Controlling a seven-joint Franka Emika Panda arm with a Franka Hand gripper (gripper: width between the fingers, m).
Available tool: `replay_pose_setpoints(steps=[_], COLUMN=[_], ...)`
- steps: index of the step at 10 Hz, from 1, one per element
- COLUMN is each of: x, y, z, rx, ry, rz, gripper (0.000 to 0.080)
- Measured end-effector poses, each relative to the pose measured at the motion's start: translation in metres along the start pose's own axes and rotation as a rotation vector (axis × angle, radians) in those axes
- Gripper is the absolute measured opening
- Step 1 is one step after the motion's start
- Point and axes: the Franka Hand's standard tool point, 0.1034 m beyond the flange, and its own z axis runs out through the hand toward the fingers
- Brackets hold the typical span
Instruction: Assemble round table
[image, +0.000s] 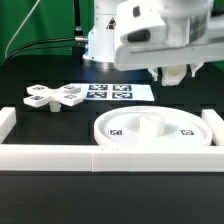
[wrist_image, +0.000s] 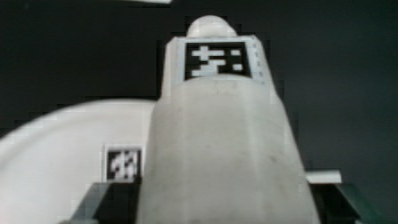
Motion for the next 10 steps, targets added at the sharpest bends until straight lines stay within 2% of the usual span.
replay_pose_setpoints(steps=[1,3,5,7,9,10], x=[0.006,0.015,0.016,0.026,0.020,0.026], y=[0.000,0.000,0.001,0.005,0.012,0.012], z=[-0.006,-0.009,-0.009,-0.027,-0.035,-0.037], rx=[0.004,-0.003,-0.010,-0.041,-0.051,-0.055], ry=[0.074,0.240,0.353,0.506,0.618,0.710], rz=[0.015,0.013,0.012,-0.065,-0.065,-0.066], gripper=[0.0406,0.0407,0.0407,0.0407,0.0407,0.0407])
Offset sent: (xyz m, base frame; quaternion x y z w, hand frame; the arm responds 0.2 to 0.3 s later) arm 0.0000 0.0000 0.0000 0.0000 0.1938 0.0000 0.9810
